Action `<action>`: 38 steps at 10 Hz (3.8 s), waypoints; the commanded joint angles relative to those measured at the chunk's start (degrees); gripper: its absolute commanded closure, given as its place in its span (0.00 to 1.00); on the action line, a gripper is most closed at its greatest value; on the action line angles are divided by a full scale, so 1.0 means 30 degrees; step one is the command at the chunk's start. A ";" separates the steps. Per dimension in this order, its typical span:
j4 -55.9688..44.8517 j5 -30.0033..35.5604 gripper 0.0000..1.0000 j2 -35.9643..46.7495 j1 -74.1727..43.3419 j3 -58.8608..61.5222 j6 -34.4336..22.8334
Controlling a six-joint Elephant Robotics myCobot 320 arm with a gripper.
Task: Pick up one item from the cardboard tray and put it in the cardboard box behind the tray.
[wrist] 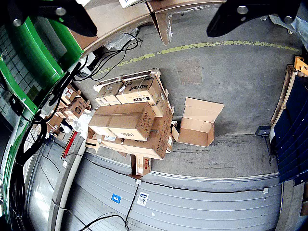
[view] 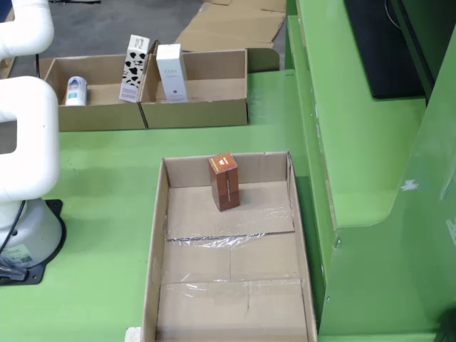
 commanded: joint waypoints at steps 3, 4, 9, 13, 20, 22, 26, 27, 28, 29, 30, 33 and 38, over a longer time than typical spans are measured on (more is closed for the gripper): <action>-0.4804 0.2913 0.00 0.2782 -0.0156 0.0553 0.1898; -0.4428 0.2640 0.00 0.2631 0.0105 0.0554 0.1158; -0.7002 0.2937 0.00 0.3662 0.0565 0.0553 0.2522; 0.0280 -0.0253 0.00 0.1049 -0.1101 0.0554 -0.1155; 0.0288 -0.0254 0.00 0.2165 -1.3536 0.0553 -0.5553; 0.0291 -0.0251 0.00 0.2091 -1.6273 0.0553 -0.5858; 0.0285 -0.0264 0.00 0.2464 -2.2198 0.0555 -0.7241; 0.0291 -0.0252 0.00 0.2341 -2.3892 0.0553 -0.7596; 0.0286 -0.0262 0.00 0.2342 -2.3889 0.0553 -0.7438; 0.0287 -0.0261 0.00 0.2278 -2.5198 0.0553 -0.7711; 0.0292 -0.0249 0.00 0.2139 -2.6869 0.0552 -0.7948; 0.0289 -0.0255 0.00 0.1942 -2.8033 0.0554 -0.7543; 0.0286 -0.0260 0.00 0.1941 -2.8032 0.0553 -0.6874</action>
